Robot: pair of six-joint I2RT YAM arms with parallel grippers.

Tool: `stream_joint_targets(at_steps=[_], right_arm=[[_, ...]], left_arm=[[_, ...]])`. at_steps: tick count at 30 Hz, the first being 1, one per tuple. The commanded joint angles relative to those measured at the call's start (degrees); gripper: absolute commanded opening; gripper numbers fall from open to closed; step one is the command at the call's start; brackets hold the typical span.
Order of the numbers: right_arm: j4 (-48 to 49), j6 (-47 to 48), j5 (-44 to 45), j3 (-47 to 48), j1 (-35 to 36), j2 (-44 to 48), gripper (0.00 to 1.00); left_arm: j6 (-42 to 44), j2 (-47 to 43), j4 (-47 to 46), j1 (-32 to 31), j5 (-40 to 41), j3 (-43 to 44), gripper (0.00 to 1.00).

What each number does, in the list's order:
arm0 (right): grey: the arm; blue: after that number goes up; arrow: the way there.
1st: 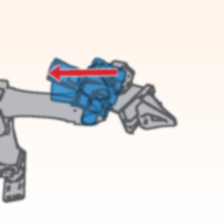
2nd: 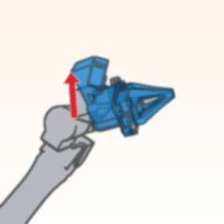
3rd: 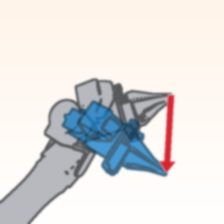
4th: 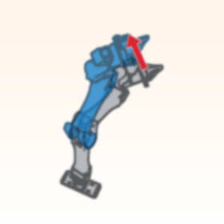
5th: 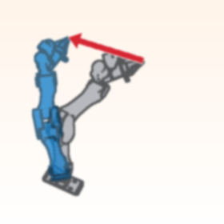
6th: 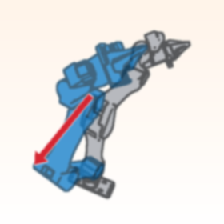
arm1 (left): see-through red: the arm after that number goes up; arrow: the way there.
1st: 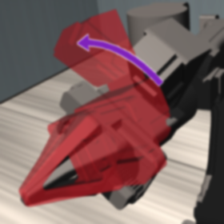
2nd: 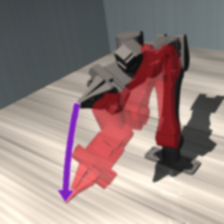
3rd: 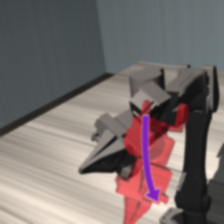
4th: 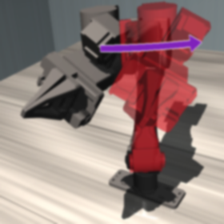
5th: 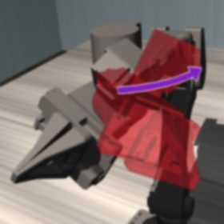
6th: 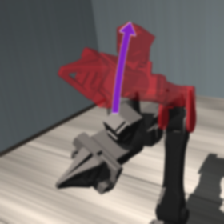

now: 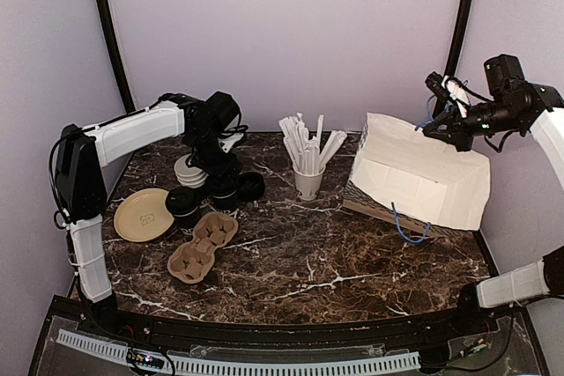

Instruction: Pack the takeout coffee

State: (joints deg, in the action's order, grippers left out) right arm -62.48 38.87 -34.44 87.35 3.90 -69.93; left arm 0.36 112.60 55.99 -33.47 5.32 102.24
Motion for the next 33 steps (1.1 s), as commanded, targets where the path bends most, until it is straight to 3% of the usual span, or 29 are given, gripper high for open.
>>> stream_joint_targets(at_steps=[1, 11, 22, 33], right_arm=[[2.9, -0.7, 0.2, -0.5, 0.8, -0.3, 0.0], [3.2, -1.3, 0.5, -0.7, 1.5, 0.1, 0.0], [1.0, -1.2, 0.6, -1.7, 2.7, 1.0, 0.0], [-4.0, -1.9, -2.9, -0.1, 5.2, 2.5, 0.0]], left_arm=[[-1.6, 0.0, 3.8, 0.3, -1.9, 1.0, 0.79], [-1.9, -3.9, 3.9, 0.2, -4.4, 5.1, 0.7], [-0.1, -13.3, 4.6, -3.5, -5.0, 11.2, 0.69], [2.4, -21.8, 1.0, -11.3, -16.4, 19.6, 0.69]])
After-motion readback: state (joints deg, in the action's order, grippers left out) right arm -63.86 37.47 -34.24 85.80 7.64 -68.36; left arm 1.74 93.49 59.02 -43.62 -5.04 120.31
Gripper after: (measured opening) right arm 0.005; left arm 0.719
